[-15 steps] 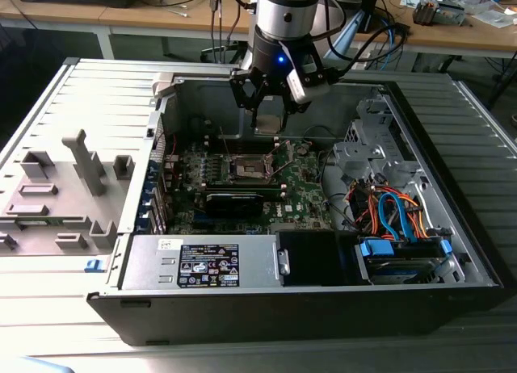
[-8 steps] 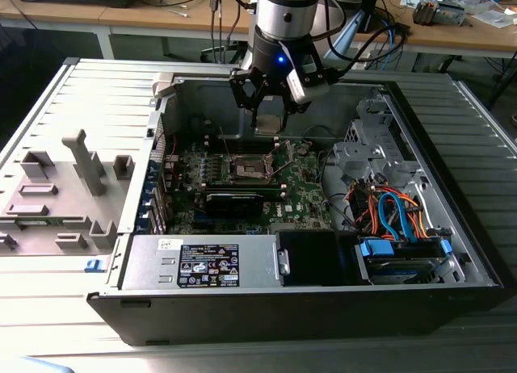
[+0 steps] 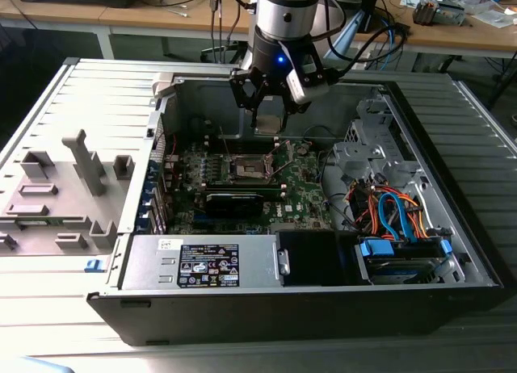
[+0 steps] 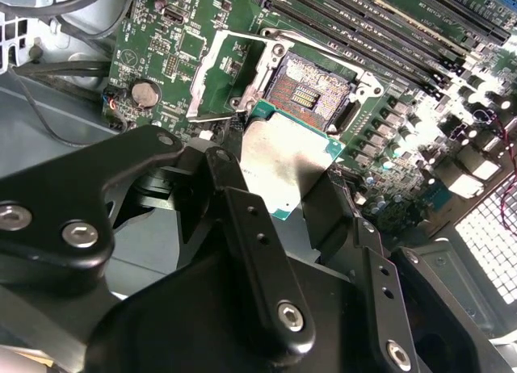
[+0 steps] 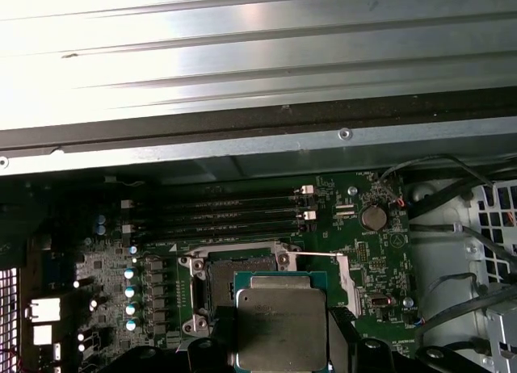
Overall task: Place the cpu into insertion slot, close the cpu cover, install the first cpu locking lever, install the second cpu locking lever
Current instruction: 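Place the cpu into insertion slot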
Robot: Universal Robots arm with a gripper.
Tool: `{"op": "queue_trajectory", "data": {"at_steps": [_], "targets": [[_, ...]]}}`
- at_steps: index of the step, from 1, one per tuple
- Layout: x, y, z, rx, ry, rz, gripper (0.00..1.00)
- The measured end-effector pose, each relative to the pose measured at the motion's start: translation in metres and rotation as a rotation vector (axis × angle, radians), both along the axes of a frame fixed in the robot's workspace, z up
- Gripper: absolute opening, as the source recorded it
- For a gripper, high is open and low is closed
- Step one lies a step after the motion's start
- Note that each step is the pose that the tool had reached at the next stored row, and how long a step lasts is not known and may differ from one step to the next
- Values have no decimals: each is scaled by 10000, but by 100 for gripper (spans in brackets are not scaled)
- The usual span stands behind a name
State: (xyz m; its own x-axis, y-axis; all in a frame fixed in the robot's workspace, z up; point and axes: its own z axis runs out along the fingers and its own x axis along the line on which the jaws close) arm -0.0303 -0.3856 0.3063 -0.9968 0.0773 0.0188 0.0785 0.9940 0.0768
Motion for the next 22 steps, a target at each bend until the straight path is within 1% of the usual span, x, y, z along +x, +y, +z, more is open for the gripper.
{"op": "queue_trajectory", "data": {"at_steps": [22], "targets": [[0,0,-5,0,0,-129,54]]}}
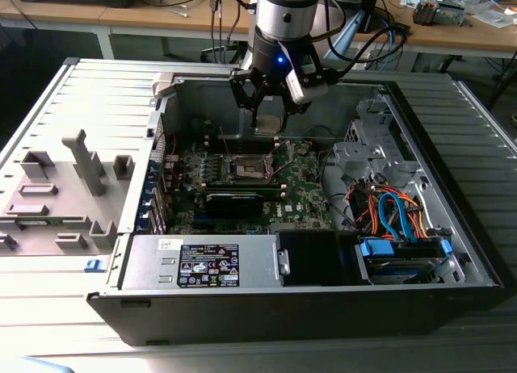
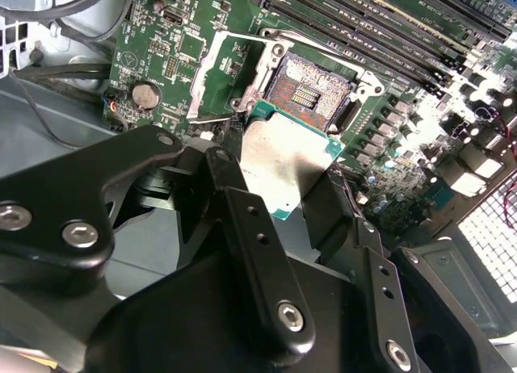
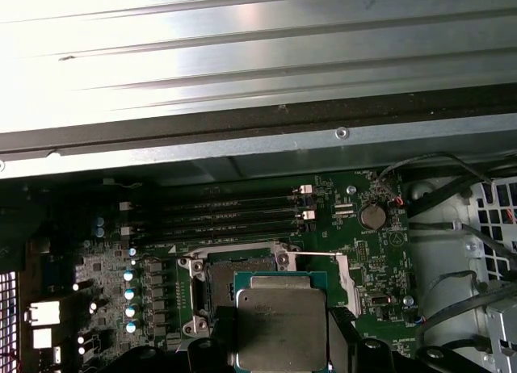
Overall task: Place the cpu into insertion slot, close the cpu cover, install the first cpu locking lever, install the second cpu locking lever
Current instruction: 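Place the cpu into insertion slot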
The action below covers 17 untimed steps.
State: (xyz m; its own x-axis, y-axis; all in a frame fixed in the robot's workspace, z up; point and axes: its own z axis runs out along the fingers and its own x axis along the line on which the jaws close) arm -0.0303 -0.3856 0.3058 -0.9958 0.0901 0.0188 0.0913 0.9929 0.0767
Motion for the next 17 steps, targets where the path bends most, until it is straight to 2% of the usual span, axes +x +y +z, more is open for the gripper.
{"op": "queue_trajectory", "data": {"at_steps": [17], "targets": [[0,0,-4,0,0,-101,54]]}}
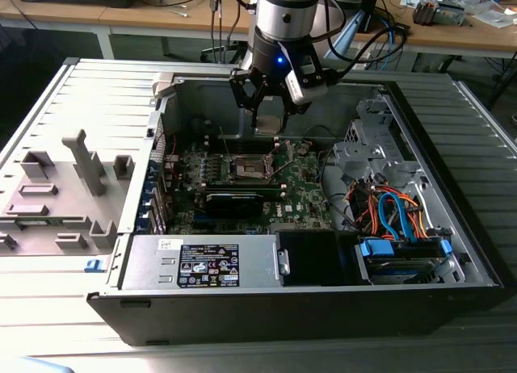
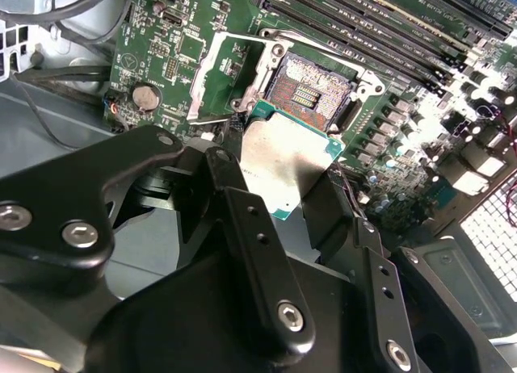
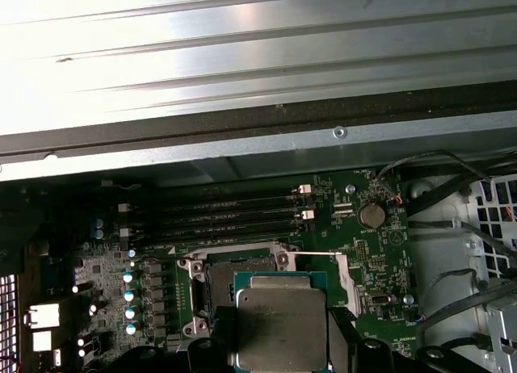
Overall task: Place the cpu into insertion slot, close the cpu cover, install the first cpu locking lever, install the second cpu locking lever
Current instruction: 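Place the cpu into insertion slot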
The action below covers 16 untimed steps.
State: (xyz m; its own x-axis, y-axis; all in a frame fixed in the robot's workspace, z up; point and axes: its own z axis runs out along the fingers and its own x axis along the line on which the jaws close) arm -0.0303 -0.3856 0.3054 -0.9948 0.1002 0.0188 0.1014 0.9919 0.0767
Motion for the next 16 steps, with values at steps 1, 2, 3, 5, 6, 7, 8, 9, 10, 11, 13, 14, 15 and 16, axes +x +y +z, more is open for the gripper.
{"op": "queue_trajectory", "data": {"at_steps": [1,2,3,5,6,7,8,9,10,11,13,14,15,16], "targets": [[0,0,-1,1,0,-10,54],[0,0,-1,1,0,-21,54],[0,0,-1,0,0,-28,54],[0,0,-1,0,0,-43,54],[0,0,-1,0,1,-50,54],[0,0,-2,0,0,-60,54],[0,0,-2,0,0,-68,54],[0,0,-2,0,0,-74,54],[0,0,-2,0,0,-82,54],[0,0,-2,0,0,-89,54],[0,0,-3,0,0,-115,54],[0,0,-3,0,0,-126,54],[0,0,-3,0,0,-132,54],[0,0,-3,0,0,-138,54]]}}
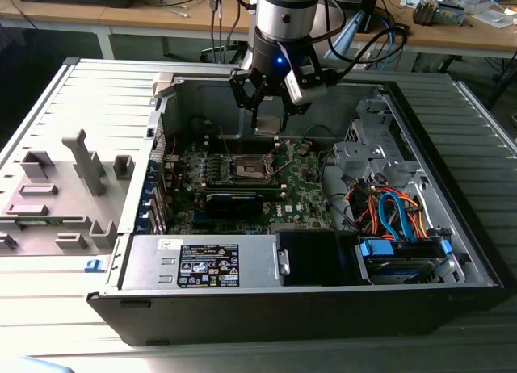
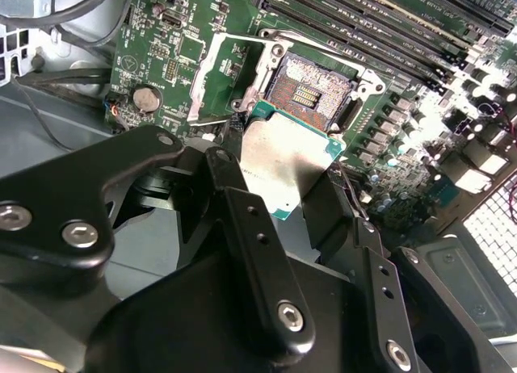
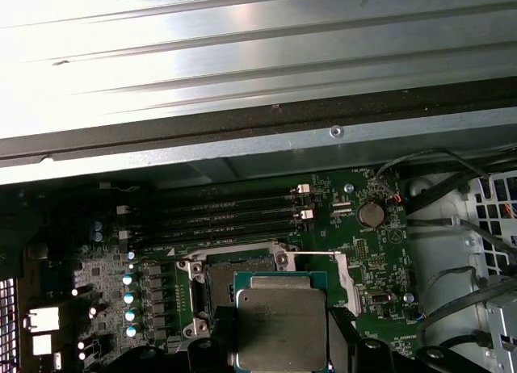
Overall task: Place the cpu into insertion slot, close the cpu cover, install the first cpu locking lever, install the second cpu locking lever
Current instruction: 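Place the cpu into insertion slot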
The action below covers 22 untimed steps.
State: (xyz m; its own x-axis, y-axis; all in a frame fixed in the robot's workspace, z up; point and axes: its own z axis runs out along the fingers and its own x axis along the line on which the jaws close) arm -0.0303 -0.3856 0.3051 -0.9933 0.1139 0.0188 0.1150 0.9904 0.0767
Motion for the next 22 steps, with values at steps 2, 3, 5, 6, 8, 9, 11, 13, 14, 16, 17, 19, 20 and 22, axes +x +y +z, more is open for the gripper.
{"op": "queue_trajectory", "data": {"at_steps": [2,3,5,6,8,9,11,13,14,16,17,19,20,22], "targets": [[0,0,-1,0,0,-19,54],[0,0,-1,0,-1,-25,54],[0,0,-1,0,0,-37,54],[0,0,-1,0,0,-41,54],[0,0,-2,0,0,-58,54],[0,0,-2,0,0,-63,54],[0,0,-2,0,0,-80,54],[0,0,-3,0,0,-90,54],[0,0,-3,0,0,-99,54],[0,0,-3,0,0,-111,54],[0,0,-4,0,0,-118,54],[0,0,-4,0,0,-132,54],[0,0,-5,0,0,-139,54],[0,0,-5,0,0,-154,54]]}}
